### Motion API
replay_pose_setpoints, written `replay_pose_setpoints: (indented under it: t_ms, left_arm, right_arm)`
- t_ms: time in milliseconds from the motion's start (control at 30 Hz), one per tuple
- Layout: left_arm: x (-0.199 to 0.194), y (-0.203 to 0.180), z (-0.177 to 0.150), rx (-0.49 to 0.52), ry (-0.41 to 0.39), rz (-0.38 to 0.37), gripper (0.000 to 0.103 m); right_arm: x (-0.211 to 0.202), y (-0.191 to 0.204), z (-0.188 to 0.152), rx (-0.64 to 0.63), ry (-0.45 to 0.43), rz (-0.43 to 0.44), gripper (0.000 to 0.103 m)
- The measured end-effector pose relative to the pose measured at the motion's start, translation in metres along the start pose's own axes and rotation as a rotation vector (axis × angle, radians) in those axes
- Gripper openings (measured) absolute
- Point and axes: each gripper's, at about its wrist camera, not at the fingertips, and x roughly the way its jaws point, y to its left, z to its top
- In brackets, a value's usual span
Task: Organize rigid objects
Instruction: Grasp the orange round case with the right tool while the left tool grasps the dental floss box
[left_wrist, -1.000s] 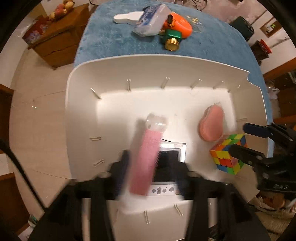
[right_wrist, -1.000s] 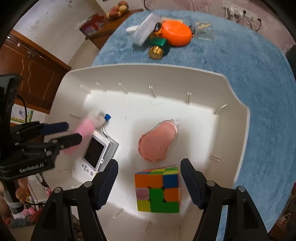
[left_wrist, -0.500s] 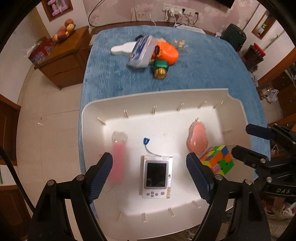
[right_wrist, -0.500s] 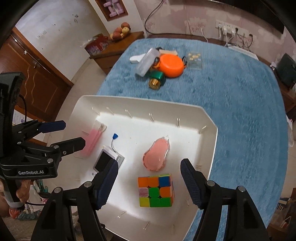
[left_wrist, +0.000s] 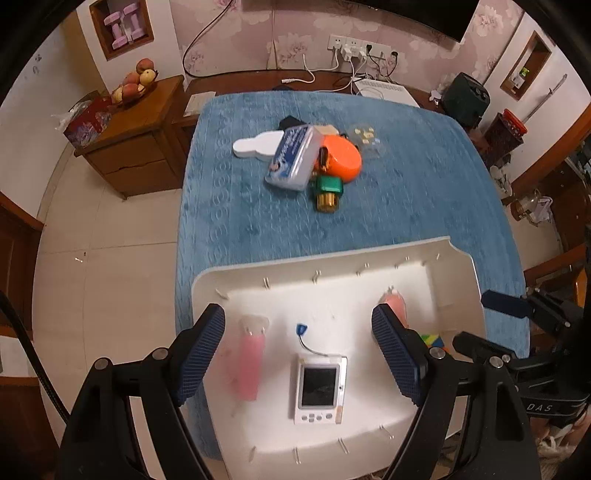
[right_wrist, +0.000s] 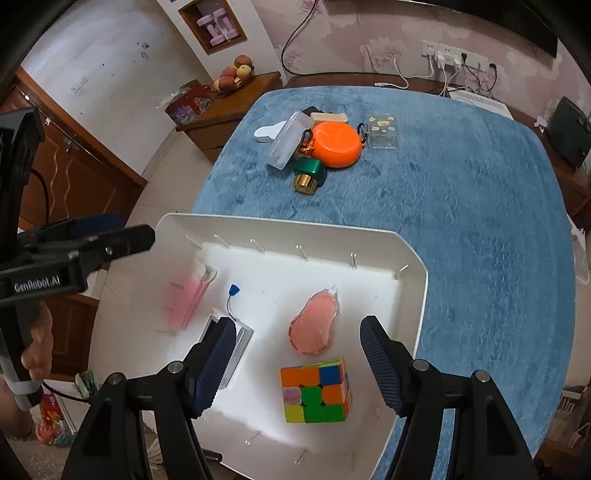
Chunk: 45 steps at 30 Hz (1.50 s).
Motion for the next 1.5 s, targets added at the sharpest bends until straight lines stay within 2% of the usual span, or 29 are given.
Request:
replay_pose_setpoints:
  t_ms: [200, 400, 733, 933, 1033, 1133, 1233, 1400, 1500]
  left_arm:
    - [0.009, 0.006, 0.025, 0.027, -0.001, -0.024, 0.084]
    - [0.027, 0.013, 0.057, 0.053, 0.019, -0.063, 0.084]
    - [0.082, 0.028, 0.119, 0.077, 0.100, -0.168, 0.088]
    - [0.116, 0.035, 0.145, 0.084, 0.130, -0.213, 0.090]
    - [0.132, 0.037, 0.155, 0.095, 0.143, -0.223, 0.093]
    - [0.147, 0.036, 0.161, 0.114, 0.149, -0.231, 0.093]
    - [0.159, 0.035, 0.166, 0.135, 0.152, -0.228, 0.094]
    - [0.176, 0.030, 0.169, 0.182, 0.158, -0.210, 0.094]
    - [0.184, 0.027, 0.170, 0.197, 0.163, -0.214, 0.094]
  right_arm:
    - [0.006, -0.007, 0.018, 0.032, 0.007, 0.010, 0.071]
    - [0.014, -0.018, 0.055, 0.082, 0.004, 0.016, 0.071]
    - [0.041, -0.049, 0.133, 0.286, 0.002, 0.075, 0.071]
    - [0.065, -0.063, 0.169, 0.374, 0.024, 0.106, 0.071]
    - [0.079, -0.069, 0.184, 0.407, 0.034, 0.109, 0.072]
    - [0.101, -0.079, 0.198, 0.478, 0.053, 0.134, 0.077]
    - [0.124, -0.087, 0.207, 0.533, 0.089, 0.142, 0.077]
    - [0.164, -0.094, 0.220, 0.584, 0.153, 0.117, 0.077]
    - [0.178, -0.093, 0.224, 0.583, 0.170, 0.083, 0.081]
